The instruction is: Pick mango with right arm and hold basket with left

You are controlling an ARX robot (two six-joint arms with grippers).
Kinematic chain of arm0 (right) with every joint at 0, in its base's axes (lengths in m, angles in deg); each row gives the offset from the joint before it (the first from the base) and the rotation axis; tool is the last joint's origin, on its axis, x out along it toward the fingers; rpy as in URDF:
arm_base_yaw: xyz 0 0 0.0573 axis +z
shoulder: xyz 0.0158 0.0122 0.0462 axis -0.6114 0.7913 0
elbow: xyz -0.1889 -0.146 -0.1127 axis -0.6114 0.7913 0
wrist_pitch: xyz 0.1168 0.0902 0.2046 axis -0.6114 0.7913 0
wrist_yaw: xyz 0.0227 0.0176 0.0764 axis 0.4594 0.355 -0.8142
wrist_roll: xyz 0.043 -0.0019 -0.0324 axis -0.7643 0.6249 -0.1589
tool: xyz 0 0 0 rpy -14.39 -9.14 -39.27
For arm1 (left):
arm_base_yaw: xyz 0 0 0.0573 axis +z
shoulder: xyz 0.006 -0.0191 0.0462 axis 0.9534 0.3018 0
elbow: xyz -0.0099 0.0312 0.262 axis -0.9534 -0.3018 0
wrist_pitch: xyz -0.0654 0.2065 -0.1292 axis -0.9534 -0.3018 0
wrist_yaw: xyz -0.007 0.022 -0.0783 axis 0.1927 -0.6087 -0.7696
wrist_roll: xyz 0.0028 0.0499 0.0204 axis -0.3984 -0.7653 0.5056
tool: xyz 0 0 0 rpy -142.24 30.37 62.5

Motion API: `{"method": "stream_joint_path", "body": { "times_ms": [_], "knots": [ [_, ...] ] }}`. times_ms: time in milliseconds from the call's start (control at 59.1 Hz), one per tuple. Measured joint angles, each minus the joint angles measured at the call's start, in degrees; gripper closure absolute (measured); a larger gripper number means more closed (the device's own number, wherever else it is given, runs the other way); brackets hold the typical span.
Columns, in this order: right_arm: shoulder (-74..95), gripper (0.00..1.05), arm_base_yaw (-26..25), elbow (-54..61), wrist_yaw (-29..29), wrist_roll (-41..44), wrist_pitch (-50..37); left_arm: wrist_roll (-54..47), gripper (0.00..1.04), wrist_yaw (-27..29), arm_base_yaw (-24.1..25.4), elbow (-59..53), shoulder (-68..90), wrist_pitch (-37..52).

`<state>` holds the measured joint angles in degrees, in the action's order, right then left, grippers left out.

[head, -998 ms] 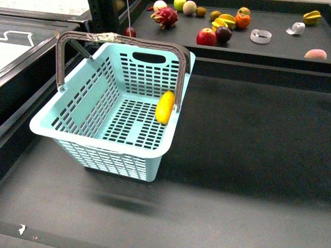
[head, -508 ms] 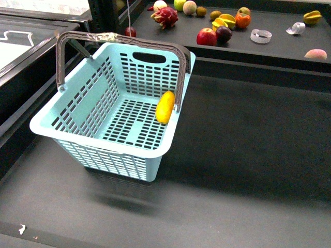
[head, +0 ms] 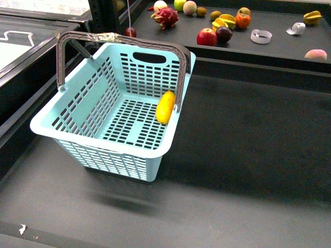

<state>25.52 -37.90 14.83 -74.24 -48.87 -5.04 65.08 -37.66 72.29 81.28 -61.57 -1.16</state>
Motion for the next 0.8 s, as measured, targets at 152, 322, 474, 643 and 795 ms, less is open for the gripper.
{"method": "stream_joint_path", "body": {
  "times_ms": [152, 322, 474, 643, 795],
  "knots": [
    [0.00, 0.08, 0.00, 0.00, 0.00, 0.00, 0.00, 0.00, 1.03, 0.00, 0.00, 0.00, -4.72, -4.59],
    [0.00, 0.08, 0.00, 0.00, 0.00, 0.00, 0.00, 0.00, 1.03, 0.00, 0.00, 0.00, -9.33, -9.25],
    [0.00, 0.08, 0.00, 0.00, 0.00, 0.00, 0.00, 0.00, 1.03, -0.02, 0.00, 0.02, -15.43, -16.81],
    [0.00, 0.08, 0.00, 0.00, 0.00, 0.00, 0.00, -0.02, 1.03, 0.00, 0.00, 0.02, -20.98, -21.33],
    [0.00, 0.08, 0.00, 0.00, 0.00, 0.00, 0.00, -0.02, 1.03, 0.00, 0.00, 0.02, -21.05, -21.33]
  ]
}}
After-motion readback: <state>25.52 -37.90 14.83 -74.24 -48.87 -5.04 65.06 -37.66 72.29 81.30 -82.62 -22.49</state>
